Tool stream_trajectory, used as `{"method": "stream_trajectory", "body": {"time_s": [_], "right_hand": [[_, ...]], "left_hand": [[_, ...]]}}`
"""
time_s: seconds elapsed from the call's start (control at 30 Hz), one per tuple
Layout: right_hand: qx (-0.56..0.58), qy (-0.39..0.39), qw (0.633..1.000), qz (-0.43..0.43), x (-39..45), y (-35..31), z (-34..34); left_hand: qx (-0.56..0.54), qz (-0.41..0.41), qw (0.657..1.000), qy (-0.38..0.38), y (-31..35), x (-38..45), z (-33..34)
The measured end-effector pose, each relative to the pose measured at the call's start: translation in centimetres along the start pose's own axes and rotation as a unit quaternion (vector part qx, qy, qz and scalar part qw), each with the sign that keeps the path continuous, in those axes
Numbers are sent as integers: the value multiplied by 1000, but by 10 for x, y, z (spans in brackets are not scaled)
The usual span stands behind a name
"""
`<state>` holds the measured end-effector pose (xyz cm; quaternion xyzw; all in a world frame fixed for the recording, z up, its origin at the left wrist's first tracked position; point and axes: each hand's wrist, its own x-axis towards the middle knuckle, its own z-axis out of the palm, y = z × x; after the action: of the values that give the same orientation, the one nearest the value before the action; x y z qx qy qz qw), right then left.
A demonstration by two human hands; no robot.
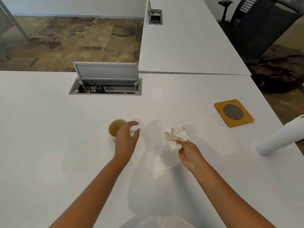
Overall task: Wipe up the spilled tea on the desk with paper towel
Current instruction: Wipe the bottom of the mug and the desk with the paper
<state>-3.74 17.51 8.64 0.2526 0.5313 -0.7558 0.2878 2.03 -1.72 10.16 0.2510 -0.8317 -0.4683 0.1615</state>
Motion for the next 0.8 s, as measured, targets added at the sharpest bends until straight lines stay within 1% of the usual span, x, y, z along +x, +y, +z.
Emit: {"method": "stream_trajectory", "body": {"time_s": [0.07,0.13,0.2,0.27,0.33,0.4,0.53,0.7,0.8], "right_hand": [[-9,7,1000,-8,2,1,-3],[-30,2,999,-21,1,1,-4],[-46,-6,999,-27,1,2,-5],[-57,-7,998,-23,2,5,-8],[-60,0,998,-18,4,8,-11],[-64,9,998,-15,5,11,-13],[-99,20,995,-18,3,13,-19],[-119,14,993,-25,0,14,-25],[-131,5,991,-28,-2,14,-28]], "left_hand": [[73,37,996,48,-7,11,-15],[132,24,990,47,-17,22,-26],[177,-41,983,6,-31,34,-35],[212,-109,970,-54,-45,47,-38],[248,-130,954,-107,-55,51,-37],[259,-118,949,-135,-59,47,-33],[221,-96,966,-99,-57,37,-26],[230,-117,959,-120,-49,44,-25],[235,-131,957,-113,-44,45,-27]]}}
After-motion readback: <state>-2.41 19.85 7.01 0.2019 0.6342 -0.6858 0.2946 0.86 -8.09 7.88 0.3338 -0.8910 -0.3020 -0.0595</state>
